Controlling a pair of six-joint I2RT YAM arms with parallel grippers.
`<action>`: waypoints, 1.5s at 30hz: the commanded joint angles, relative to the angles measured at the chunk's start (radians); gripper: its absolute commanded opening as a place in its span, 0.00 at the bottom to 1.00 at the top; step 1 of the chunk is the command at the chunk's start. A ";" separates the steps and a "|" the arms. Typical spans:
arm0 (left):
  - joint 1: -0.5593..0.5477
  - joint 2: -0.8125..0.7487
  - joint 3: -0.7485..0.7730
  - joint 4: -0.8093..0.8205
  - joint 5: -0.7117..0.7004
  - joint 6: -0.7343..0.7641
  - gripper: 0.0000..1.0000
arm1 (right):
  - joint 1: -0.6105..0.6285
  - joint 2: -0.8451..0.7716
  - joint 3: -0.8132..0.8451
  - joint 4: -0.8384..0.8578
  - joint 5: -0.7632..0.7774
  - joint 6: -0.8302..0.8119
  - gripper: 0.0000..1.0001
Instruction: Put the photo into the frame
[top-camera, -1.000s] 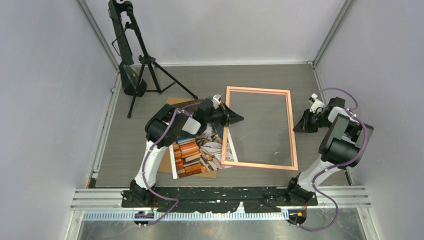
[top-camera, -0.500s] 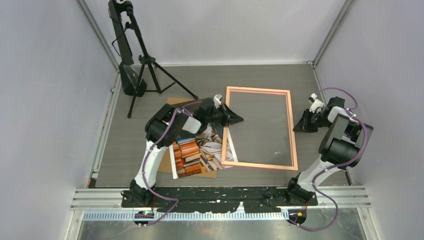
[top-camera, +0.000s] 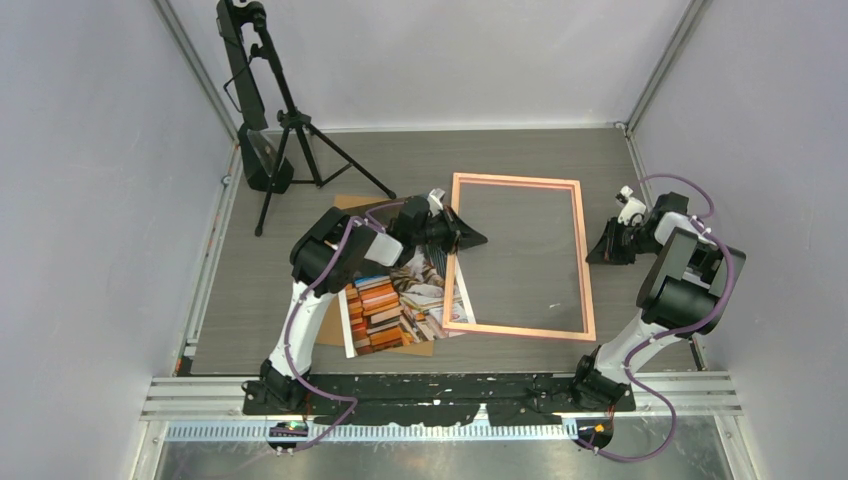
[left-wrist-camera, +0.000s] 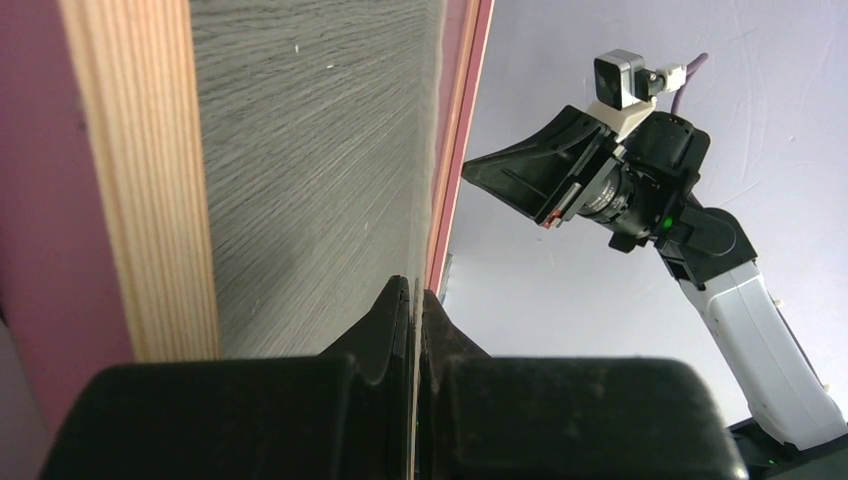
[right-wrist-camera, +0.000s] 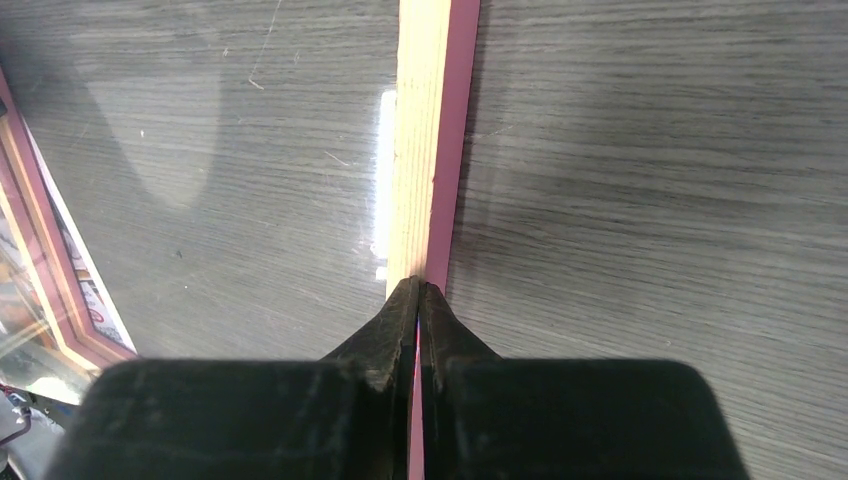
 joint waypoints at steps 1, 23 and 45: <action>-0.013 0.001 0.041 0.000 0.017 0.031 0.00 | 0.028 -0.008 0.001 -0.015 0.024 -0.026 0.08; -0.013 -0.017 0.048 -0.117 0.011 0.112 0.00 | 0.036 -0.018 0.015 -0.024 0.025 -0.024 0.18; -0.012 -0.020 0.042 -0.145 0.005 0.136 0.00 | 0.038 -0.096 0.036 -0.006 0.010 -0.004 0.49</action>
